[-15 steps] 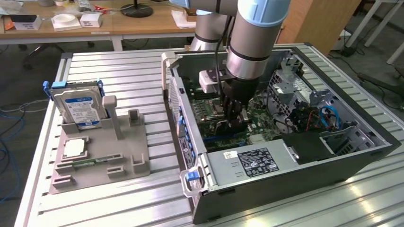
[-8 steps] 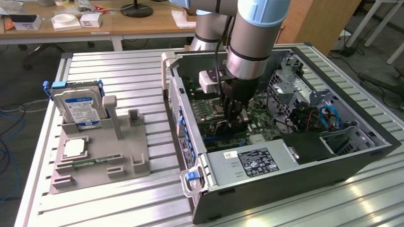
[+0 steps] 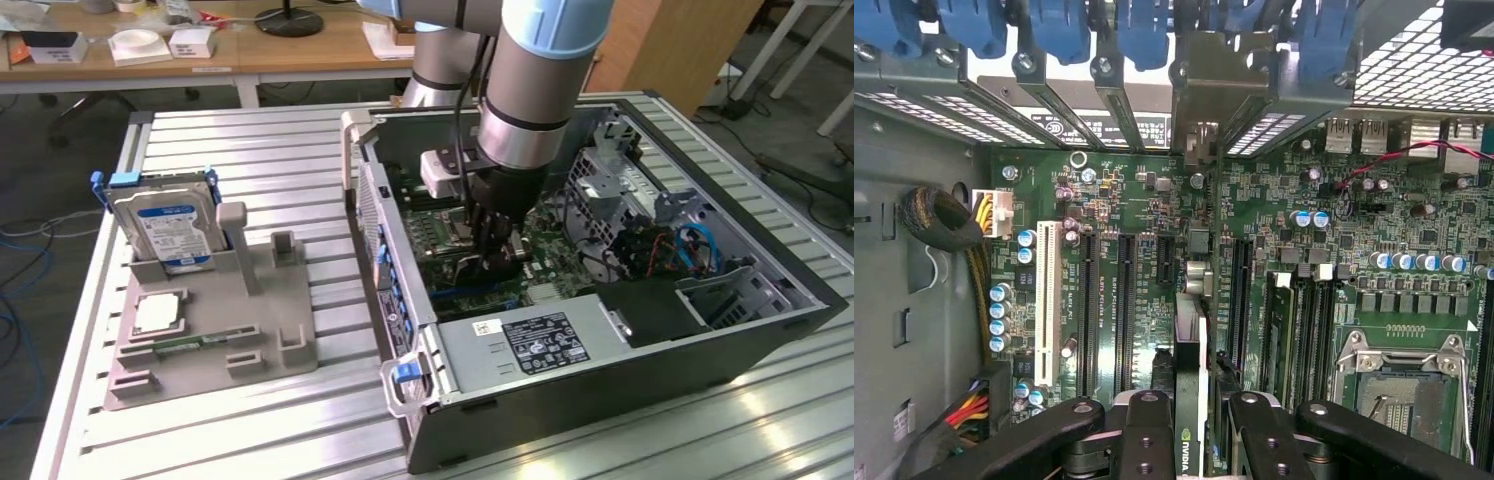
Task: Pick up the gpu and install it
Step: 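Insert the gpu into the slot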
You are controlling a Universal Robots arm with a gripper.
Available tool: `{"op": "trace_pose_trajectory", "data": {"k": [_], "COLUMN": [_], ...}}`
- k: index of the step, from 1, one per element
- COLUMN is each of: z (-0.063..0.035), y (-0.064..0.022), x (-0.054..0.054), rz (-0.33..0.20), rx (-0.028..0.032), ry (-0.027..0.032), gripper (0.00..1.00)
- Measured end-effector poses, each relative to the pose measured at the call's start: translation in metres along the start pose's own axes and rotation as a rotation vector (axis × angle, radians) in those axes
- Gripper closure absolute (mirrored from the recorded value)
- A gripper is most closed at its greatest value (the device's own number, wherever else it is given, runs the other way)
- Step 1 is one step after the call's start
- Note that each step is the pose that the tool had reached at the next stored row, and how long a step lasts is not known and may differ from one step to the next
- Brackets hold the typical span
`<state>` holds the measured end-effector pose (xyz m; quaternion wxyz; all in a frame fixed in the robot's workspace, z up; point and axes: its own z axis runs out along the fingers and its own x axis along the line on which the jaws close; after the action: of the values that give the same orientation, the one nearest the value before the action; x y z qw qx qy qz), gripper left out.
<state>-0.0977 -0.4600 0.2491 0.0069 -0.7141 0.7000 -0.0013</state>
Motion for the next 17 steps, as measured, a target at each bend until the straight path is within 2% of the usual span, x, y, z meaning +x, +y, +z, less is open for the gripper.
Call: {"op": "trace_pose_trajectory", "data": {"k": [10, 17], "z": [-0.0003, -0.0038], "y": [0.0, -0.0001], "x": [-0.0002, -0.0002], "rz": [0.0, 0.0], "rx": [-0.0001, -0.004], "ry": [-0.0001, -0.0004], "gripper": [0.74, 0.74]}}
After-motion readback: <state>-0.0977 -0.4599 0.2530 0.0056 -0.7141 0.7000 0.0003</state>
